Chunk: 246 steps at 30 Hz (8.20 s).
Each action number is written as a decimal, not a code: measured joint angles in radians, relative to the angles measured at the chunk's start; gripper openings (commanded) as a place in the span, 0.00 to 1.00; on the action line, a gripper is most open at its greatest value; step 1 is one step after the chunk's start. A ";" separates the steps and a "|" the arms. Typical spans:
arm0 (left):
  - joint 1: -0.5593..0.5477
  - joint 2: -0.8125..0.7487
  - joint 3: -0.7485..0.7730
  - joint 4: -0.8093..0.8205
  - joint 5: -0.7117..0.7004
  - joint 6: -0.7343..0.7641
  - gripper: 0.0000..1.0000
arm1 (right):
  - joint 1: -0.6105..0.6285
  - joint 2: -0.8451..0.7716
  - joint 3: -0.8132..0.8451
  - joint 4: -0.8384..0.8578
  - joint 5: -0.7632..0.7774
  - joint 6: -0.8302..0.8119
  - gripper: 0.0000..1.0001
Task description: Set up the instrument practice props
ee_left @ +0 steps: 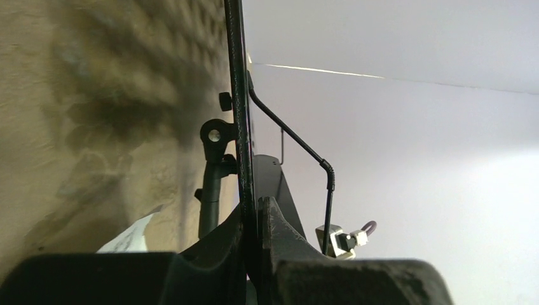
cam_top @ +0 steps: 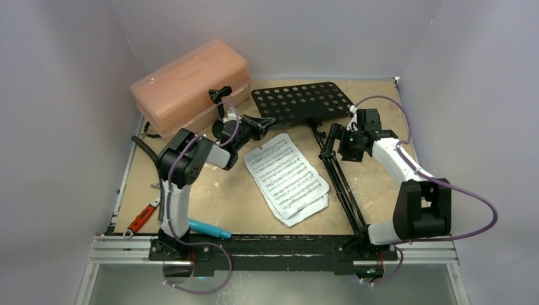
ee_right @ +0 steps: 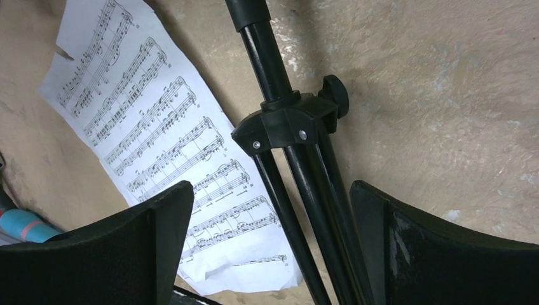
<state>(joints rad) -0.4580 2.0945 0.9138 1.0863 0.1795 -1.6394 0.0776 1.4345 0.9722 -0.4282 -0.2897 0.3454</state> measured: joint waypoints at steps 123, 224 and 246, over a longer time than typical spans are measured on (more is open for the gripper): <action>-0.546 -0.320 0.766 -1.316 -0.230 0.826 0.46 | 0.165 -0.045 0.390 0.059 0.509 0.100 0.00; -0.584 -0.483 0.455 -0.961 -0.379 1.204 0.00 | 0.169 -0.411 0.164 0.678 -0.092 -0.105 0.00; -0.583 -0.483 0.467 -0.983 -0.423 1.238 0.00 | 0.169 -0.395 0.180 0.683 -0.059 -0.111 0.00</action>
<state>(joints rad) -1.0412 1.6115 1.3804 0.1028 -0.2440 -0.4019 0.2470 1.0397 1.1526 0.2546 -0.3485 0.2340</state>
